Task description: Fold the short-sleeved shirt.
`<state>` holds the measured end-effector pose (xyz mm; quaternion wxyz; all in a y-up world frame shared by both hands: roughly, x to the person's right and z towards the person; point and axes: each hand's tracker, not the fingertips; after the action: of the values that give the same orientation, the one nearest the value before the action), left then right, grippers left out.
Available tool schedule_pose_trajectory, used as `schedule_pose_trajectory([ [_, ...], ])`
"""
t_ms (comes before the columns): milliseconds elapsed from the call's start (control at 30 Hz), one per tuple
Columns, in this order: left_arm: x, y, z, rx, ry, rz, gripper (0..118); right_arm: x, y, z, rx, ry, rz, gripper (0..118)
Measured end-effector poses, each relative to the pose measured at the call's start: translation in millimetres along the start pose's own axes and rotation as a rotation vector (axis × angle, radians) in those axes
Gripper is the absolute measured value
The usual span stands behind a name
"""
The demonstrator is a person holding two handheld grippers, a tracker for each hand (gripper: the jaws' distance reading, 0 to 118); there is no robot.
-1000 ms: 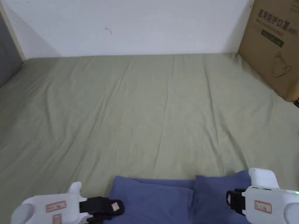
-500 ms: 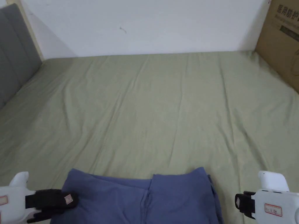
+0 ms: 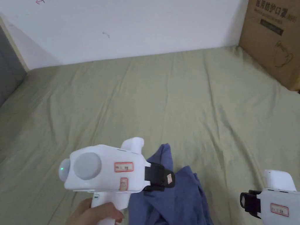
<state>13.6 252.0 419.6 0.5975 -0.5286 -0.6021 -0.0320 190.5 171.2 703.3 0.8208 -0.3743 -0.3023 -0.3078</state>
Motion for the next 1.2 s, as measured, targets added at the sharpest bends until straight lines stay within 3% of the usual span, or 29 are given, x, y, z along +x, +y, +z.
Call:
schedule_pose_trajectory([
  [33, 4.7, 0.9, -22.6, -0.045, 0.006, -0.036, 13, 7.6, -1.2, 1.5, 0.003, -0.007, -0.023, 0],
  [67, 7.9, 0.3, -45.1, -0.099, 0.01, -0.061, 26, 15.0, -2.4, 3.1, 0.004, -0.011, -0.047, 0],
  [167, 13.4, -6.9, -87.1, -0.191, 0.047, -0.072, 84, 33.2, -5.3, 8.0, 0.005, -0.027, -0.091, 0],
  [267, 15.9, -12.9, -84.6, -0.191, 0.029, -0.071, 85, 45.4, -7.3, 13.4, 0.008, -0.044, -0.103, 0],
  [400, -2.1, -7.9, -45.9, -0.092, -0.011, 0.027, 75, 52.6, -6.1, 14.5, 0.01, -0.064, -0.098, 0],
  [433, -9.2, -7.4, -36.1, -0.044, -0.008, 0.053, 51, 52.7, -5.5, 13.9, 0.016, -0.077, -0.096, 0],
  [467, -16.1, -7.1, -31.6, -0.012, 0.002, 0.065, 9, 53.0, -4.6, 13.0, 0.018, -0.084, -0.095, 0],
  [500, -24.6, -7.5, -28.3, 0.014, 0.041, 0.094, 1, 53.5, -3.2, 11.0, 0.018, -0.084, -0.094, 0],
  [567, -39.3, -10.4, -30.6, 0.019, 0.086, 0.126, 1, 53.5, -1.7, 8.3, 0.021, -0.074, -0.1, 0],
  [733, -62.7, -25.1, -69.2, 0.021, -0.012, 0.24, 0, 40.9, -1.7, 6.6, 0.026, -0.049, -0.101, 0],
  [833, -49.2, -36.4, -102.0, -0.058, 0.004, 0.188, 0, 35.4, -3.3, 7.5, 0.016, -0.044, -0.09, 0],
  [967, -36.9, -46.5, -129.3, -0.088, -0.047, 0.221, 0, 31.2, -6.3, 12.6, 0.011, -0.048, -0.082, 0],
  [1100, -12.5, -43.0, -150.8, -0.13, -0.022, 0.116, 0, 35.1, -8.2, 13.1, 0.003, -0.06, -0.075, 0],
  [1200, 0.6, -42.3, -159.3, -0.15, -0.056, 0.119, 0, 35.0, -10.0, 13.7, -0.005, -0.069, -0.068, 0],
])
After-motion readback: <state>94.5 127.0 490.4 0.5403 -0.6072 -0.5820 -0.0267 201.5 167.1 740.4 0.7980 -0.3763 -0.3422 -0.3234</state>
